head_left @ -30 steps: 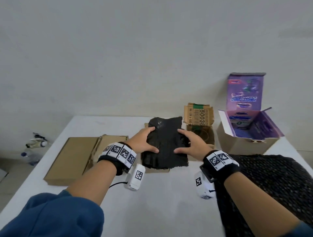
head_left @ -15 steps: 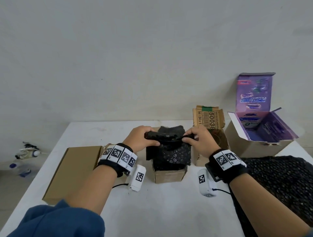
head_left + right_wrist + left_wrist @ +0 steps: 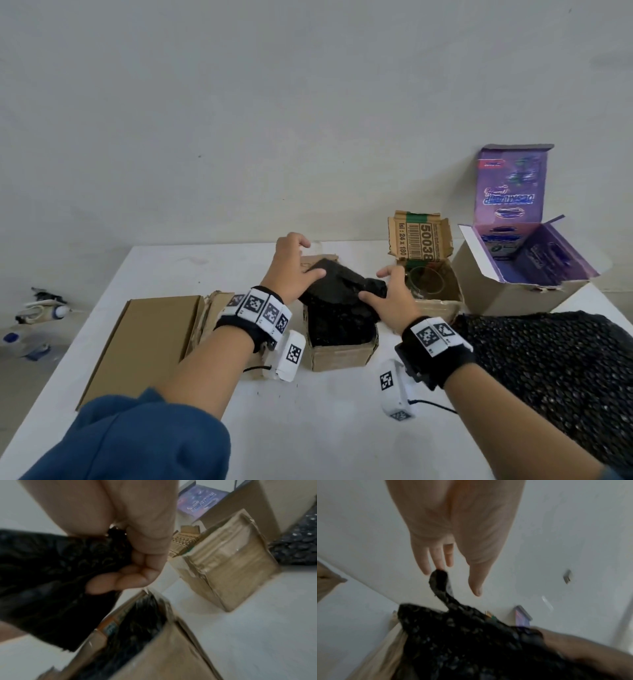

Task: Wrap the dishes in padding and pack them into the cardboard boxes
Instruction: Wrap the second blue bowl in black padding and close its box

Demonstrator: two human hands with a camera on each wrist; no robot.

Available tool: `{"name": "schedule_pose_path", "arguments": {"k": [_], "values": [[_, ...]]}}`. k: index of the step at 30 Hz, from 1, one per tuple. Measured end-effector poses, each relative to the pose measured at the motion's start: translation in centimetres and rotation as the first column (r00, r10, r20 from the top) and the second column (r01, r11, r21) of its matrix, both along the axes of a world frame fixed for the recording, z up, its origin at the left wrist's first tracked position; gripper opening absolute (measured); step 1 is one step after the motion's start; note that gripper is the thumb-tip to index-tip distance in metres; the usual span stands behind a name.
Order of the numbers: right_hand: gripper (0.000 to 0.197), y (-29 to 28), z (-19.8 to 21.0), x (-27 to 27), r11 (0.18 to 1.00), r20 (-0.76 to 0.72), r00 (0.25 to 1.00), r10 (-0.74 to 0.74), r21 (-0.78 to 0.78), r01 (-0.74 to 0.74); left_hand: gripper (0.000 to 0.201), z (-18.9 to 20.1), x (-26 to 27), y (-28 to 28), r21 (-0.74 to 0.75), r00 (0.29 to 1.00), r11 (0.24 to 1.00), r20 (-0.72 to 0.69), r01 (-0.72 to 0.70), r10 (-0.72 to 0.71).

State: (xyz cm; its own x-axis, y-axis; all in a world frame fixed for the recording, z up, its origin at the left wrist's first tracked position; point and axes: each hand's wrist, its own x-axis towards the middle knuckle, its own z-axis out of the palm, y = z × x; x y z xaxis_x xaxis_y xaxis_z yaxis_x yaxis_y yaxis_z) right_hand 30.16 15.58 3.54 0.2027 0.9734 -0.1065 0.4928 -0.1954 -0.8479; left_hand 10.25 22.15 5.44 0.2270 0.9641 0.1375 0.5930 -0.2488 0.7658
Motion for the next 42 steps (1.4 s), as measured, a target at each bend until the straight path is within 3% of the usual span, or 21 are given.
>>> {"name": "schedule_pose_path", "arguments": {"k": [2, 4, 6, 8, 10, 13, 15, 17, 19, 21, 23, 25, 33, 39, 42], "values": [[0.033, -0.5, -1.2, -0.6, 0.997, 0.016, 0.997, -0.082, -0.008, 0.082, 0.039, -0.9, 0.7, -0.6, 0.113, 0.969, 0.991, -0.246, 0.068, -0.039], [0.024, -1.1, -1.9, -1.6, 0.994, 0.050, 0.993, -0.111, 0.024, 0.110, 0.039, -1.8, 1.4, -1.3, 0.094, 0.911, 0.981, -0.394, 0.171, -0.121], [0.016, -1.7, -2.3, -2.5, 0.997, 0.095, 0.993, -0.074, 0.016, 0.072, 0.047, -3.0, 2.1, -2.0, -0.028, 0.872, 0.968, -0.430, 0.248, -0.235], [0.011, -2.0, -2.5, -2.8, 1.000, 0.202, 0.979, -0.012, -0.009, 0.014, 0.057, -3.9, 2.4, -2.3, -0.051, 0.845, 0.957, -0.457, 0.286, -0.277], [0.018, -2.1, -2.5, -2.3, 0.997, 0.405, 0.911, 0.083, -0.032, -0.077, 0.066, -4.3, 2.4, -2.3, -0.014, 0.806, 0.945, -0.518, 0.327, -0.287], [0.025, -2.2, -1.3, -1.4, 0.966, 0.648, 0.719, 0.251, -0.125, -0.225, 0.083, -4.3, 2.4, -2.2, -0.018, 0.699, 0.916, -0.640, 0.400, -0.317], [0.030, -1.6, -0.4, -0.9, 0.936, 0.689, 0.652, 0.318, -0.118, -0.331, 0.089, -4.3, 2.4, -2.1, -0.030, 0.641, 0.910, -0.701, 0.413, -0.313], [0.044, -0.7, 0.0, -0.7, 0.883, 0.627, 0.665, 0.407, -0.084, -0.461, 0.089, -4.4, 2.4, -1.9, -0.016, 0.594, 0.902, -0.748, 0.432, -0.297], [0.067, 0.4, -0.2, -0.6, 0.823, 0.583, 0.622, 0.523, -0.155, -0.547, 0.087, -4.3, 2.4, -1.7, -0.006, 0.568, 0.891, -0.768, 0.455, -0.295], [0.086, 1.2, -0.5, -0.4, 0.774, 0.622, 0.505, 0.599, -0.287, -0.565, 0.088, -4.2, 2.5, -1.7, -0.021, 0.563, 0.888, -0.766, 0.460, -0.310], [0.096, 1.7, -0.9, -0.2, 0.747, 0.684, 0.378, 0.624, -0.379, -0.546, 0.089, -4.3, 2.5, -1.6, -0.056, 0.565, 0.890, -0.754, 0.453, -0.335], [0.102, 1.9, -1.3, -0.3, 0.737, 0.709, 0.310, 0.634, -0.432, -0.519, 0.093, -4.5, 2.4, -1.5, -0.105, 0.560, 0.888, -0.741, 0.448, -0.370], [0.097, 2.1, -2.6, -1.6, 0.793, 0.835, 0.200, 0.513, -0.371, -0.483, 0.106, -4.7, 2.7, -0.8, -0.171, 0.407, 0.890, -0.842, 0.422, -0.355], [0.090, 2.6, -2.8, -1.9, 0.806, 0.859, 0.150, 0.489, -0.379, -0.455, 0.102, -4.5, 2.6, -0.4, -0.224, 0.415, 0.890, -0.821, 0.396, -0.391], [0.092, 2.6, -2.9, -2.0, 0.806, 0.858, 0.136, 0.495, -0.395, -0.440, 0.098, -4.7, 2.7, -0.6, -0.160, 0.425, 0.897, -0.837, 0.411, -0.344]]}}
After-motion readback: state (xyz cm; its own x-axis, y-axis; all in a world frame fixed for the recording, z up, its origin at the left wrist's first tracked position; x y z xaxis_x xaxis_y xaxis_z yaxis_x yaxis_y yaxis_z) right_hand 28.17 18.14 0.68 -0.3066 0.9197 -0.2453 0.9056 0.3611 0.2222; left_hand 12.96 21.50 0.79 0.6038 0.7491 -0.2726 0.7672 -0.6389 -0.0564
